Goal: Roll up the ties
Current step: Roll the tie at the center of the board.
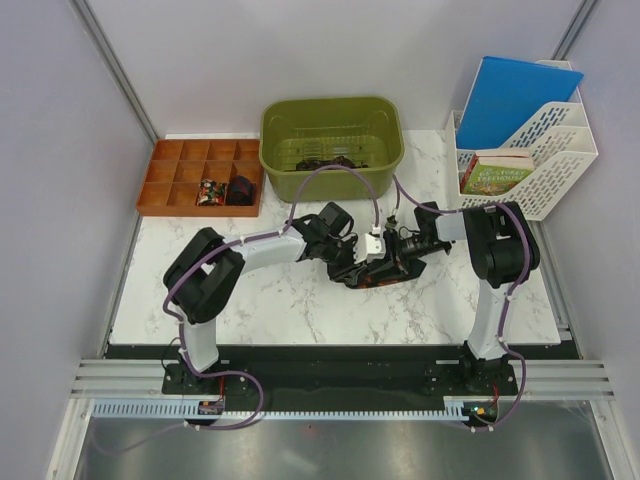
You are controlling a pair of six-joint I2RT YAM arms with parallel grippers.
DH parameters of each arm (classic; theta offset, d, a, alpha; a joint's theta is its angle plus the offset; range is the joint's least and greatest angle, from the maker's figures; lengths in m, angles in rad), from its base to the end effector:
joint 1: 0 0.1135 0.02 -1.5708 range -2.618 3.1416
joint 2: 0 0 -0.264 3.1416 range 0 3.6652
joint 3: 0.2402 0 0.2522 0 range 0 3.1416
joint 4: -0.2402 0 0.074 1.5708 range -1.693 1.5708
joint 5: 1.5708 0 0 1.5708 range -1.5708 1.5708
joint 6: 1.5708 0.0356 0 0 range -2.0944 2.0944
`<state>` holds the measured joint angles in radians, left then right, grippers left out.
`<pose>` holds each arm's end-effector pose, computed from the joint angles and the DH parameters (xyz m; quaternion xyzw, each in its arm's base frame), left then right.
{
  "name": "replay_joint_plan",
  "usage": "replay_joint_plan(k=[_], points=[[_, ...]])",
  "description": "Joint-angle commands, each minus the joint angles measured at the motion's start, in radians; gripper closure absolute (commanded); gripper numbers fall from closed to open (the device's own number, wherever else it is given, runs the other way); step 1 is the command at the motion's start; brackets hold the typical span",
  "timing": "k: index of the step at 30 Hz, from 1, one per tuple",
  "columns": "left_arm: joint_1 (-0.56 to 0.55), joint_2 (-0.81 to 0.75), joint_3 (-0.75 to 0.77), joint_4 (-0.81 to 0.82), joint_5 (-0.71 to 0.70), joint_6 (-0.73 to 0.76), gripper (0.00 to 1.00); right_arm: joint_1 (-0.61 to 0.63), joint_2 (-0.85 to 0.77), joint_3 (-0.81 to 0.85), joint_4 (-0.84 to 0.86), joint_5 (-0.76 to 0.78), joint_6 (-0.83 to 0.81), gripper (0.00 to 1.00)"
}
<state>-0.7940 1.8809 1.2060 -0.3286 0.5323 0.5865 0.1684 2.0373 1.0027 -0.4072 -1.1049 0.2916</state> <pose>0.2574 -0.2876 0.1704 0.6465 0.6673 -0.2791 0.2424 0.3171 0.0862 0.0801 -0.0185 -0.8499 -0.5224 0.0660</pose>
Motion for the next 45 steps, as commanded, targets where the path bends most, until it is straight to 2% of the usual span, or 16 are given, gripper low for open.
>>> replay_joint_plan(k=[1, 5, 10, 18, 23, 27, 30, 34, 39, 45], points=[[0.041, 0.012, 0.015, -0.052, 0.061, -0.067, 0.98, -0.041, 0.089, -0.024, 0.051, 0.211, 0.018, 0.88], [0.039, -0.003, -0.008, -0.058, 0.084, 0.012, 0.98, -0.049, 0.092, -0.030, 0.065, 0.208, 0.043, 0.86], [0.016, 0.029, 0.035, -0.142, 0.052, 0.079, 0.98, -0.050, 0.101, -0.027, 0.067, 0.226, 0.049, 0.81], [-0.017, 0.049, 0.105, -0.185, 0.009, 0.044, 0.98, -0.035, 0.107, -0.029, 0.047, 0.278, 0.020, 0.81], [-0.042, 0.128, 0.194, -0.276, -0.100, 0.024, 0.98, -0.038, 0.103, -0.016, 0.044, 0.264, 0.011, 0.80], [-0.047, 0.195, 0.227, -0.357, -0.153, 0.032, 0.98, -0.040, 0.026, -0.012, 0.059, 0.211, 0.020, 0.73], [-0.047, 0.224, 0.237, -0.403, -0.169, 0.056, 0.98, -0.040, -0.053, -0.032, 0.097, 0.183, 0.066, 0.68], [-0.045, 0.230, 0.228, -0.426, -0.199, 0.085, 0.98, -0.036, -0.135, -0.084, 0.204, 0.151, 0.179, 0.57], [-0.011, 0.221, 0.190, -0.437, -0.201, 0.082, 0.98, -0.029, -0.175, -0.118, 0.327, 0.142, 0.319, 0.52], [0.035, 0.207, 0.175, -0.449, -0.199, 0.072, 0.98, 0.000, -0.198, -0.130, 0.434, 0.120, 0.403, 0.50]])
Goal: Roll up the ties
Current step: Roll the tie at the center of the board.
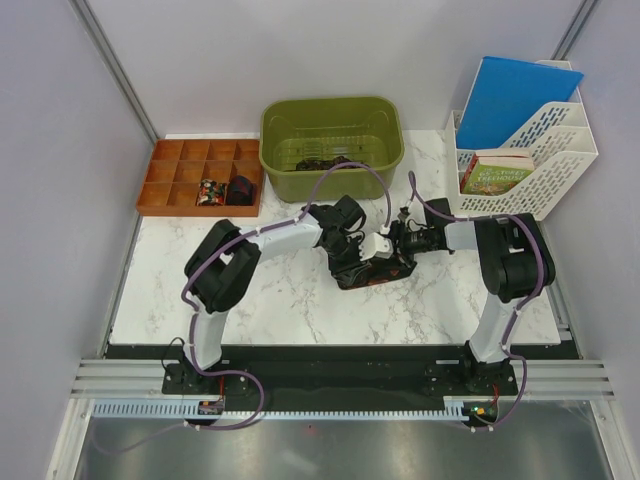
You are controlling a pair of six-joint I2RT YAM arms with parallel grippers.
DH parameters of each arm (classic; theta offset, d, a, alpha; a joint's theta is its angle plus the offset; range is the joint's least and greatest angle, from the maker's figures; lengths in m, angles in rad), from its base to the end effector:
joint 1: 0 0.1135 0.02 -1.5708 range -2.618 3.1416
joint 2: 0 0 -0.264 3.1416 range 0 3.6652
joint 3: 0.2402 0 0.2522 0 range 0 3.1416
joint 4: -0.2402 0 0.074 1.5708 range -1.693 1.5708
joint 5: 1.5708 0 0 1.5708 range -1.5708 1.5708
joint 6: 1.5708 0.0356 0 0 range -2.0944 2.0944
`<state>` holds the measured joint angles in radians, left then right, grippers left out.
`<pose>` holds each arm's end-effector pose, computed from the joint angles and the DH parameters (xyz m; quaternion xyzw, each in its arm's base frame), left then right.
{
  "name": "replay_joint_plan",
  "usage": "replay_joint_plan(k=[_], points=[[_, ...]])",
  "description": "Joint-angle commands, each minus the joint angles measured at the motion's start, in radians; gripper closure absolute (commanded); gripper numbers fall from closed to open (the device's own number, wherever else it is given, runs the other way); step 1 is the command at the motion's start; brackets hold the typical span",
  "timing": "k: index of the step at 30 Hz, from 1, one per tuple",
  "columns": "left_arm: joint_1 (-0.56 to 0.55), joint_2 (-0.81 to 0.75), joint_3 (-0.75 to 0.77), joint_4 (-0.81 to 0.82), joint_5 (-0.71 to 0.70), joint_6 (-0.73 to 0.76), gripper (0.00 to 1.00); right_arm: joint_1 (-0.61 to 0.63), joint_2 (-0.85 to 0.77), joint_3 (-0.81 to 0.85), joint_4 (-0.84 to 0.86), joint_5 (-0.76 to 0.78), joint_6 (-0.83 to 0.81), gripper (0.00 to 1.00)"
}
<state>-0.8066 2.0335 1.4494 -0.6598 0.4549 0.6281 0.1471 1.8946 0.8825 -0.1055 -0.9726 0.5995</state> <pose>0.2719 -0.3063 0.1643 0.6596 0.7002 -0.2357 0.1381 0.3181 0.0769 0.1033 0.0909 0.8631 0.4965 0.0189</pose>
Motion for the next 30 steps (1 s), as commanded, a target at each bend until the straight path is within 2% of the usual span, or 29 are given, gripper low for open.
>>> replay_joint_plan(k=[1, 7, 12, 14, 21, 30], points=[[0.053, 0.050, -0.073, -0.118, -0.122, 0.028, 0.98, 0.031, -0.060, -0.010, 0.144, -0.014, 0.115, 0.50], [0.078, 0.028, -0.089, -0.121, -0.121, 0.045, 0.98, 0.055, -0.080, -0.002, 0.197, -0.020, 0.147, 0.49], [0.081, 0.022, -0.089, -0.118, -0.098, 0.053, 0.98, 0.098, -0.078, -0.036, 0.341, -0.015, 0.273, 0.49], [0.087, 0.027, -0.084, -0.116, -0.088, 0.050, 0.98, 0.115, -0.081, -0.040, 0.343, -0.006, 0.278, 0.48], [0.098, 0.025, -0.072, -0.113, -0.071, 0.048, 0.98, 0.152, -0.058, -0.051, 0.294, 0.026, 0.217, 0.46], [0.107, 0.022, -0.069, -0.106, -0.061, 0.045, 0.98, 0.157, -0.009, -0.019, 0.133, 0.074, 0.011, 0.51]])
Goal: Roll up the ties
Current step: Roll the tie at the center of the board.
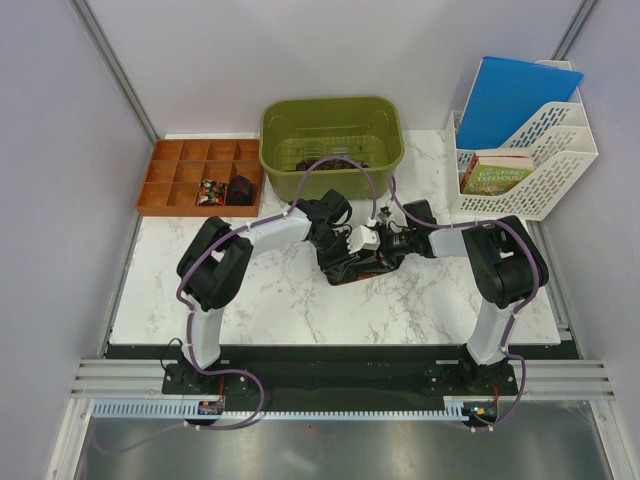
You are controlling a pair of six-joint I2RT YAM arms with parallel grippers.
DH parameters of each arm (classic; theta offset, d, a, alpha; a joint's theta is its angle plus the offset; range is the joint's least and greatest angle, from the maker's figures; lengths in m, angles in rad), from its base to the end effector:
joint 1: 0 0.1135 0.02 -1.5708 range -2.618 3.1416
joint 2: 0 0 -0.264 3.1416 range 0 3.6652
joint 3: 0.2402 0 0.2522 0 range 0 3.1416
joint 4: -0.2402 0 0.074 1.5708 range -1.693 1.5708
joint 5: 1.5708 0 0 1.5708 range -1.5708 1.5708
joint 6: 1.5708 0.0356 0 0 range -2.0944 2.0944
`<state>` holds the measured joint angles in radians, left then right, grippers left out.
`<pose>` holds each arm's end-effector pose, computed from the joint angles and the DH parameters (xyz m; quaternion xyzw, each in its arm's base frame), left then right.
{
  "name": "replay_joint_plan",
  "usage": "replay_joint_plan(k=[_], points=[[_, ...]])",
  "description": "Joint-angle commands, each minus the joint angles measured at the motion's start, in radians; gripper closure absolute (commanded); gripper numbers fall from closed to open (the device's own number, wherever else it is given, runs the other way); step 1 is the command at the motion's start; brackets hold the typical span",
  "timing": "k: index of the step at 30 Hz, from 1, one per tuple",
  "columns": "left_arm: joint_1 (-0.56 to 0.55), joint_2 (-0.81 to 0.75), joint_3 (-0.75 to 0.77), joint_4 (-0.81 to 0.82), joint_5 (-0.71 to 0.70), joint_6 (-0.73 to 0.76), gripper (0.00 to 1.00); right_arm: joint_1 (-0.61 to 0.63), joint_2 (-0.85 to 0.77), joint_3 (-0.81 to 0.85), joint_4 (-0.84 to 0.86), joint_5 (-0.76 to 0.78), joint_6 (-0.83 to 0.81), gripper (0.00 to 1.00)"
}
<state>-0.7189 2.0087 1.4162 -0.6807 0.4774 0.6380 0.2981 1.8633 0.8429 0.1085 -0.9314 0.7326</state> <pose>0.2900 -0.2755 0.1646 0.6303 0.7261 -0.2395 0.1345 0.3106 0.1253 0.1136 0.0404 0.8569 0.5122 0.0421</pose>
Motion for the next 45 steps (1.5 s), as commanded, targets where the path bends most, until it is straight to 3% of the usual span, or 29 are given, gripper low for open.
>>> replay_joint_plan(k=[1, 5, 8, 12, 13, 14, 17, 28, 38, 39, 45], points=[[0.018, 0.045, -0.037, -0.082, -0.080, 0.035, 0.98, 0.007, 0.023, 0.022, -0.079, 0.035, -0.116, 0.51], [0.018, 0.044, -0.040, -0.079, -0.074, 0.035, 0.97, 0.015, 0.028, 0.016, 0.008, 0.020, -0.032, 0.53], [0.018, 0.047, -0.040, -0.074, -0.074, 0.035, 0.96, 0.022, 0.036, 0.018, 0.043, 0.003, -0.004, 0.61], [0.019, 0.048, -0.036, -0.063, -0.083, 0.026, 0.95, 0.029, 0.062, 0.022, 0.039, -0.007, -0.001, 0.65], [0.019, 0.048, -0.036, -0.060, -0.085, 0.026, 0.94, 0.027, 0.068, 0.024, 0.033, -0.007, -0.009, 0.68], [0.019, 0.047, -0.036, -0.056, -0.083, 0.023, 0.91, 0.029, 0.071, 0.031, 0.011, -0.009, -0.019, 0.79], [0.021, 0.032, -0.046, -0.039, -0.076, 0.020, 0.79, 0.024, 0.091, 0.051, -0.047, 0.005, -0.067, 1.00], [0.087, -0.183, -0.172, 0.167, 0.029, -0.029, 0.37, -0.028, 0.148, 0.082, -0.190, 0.085, -0.205, 1.00], [0.111, -0.286, -0.255, 0.283, 0.115, -0.049, 0.13, -0.034, 0.162, 0.094, -0.231, 0.126, -0.248, 1.00], [0.111, -0.301, -0.264, 0.290, 0.121, -0.043, 0.01, -0.034, 0.160, 0.094, -0.237, 0.131, -0.251, 1.00], [0.111, -0.289, -0.307, 0.378, 0.175, -0.012, 0.00, -0.036, 0.175, 0.101, -0.251, 0.137, -0.268, 1.00]])
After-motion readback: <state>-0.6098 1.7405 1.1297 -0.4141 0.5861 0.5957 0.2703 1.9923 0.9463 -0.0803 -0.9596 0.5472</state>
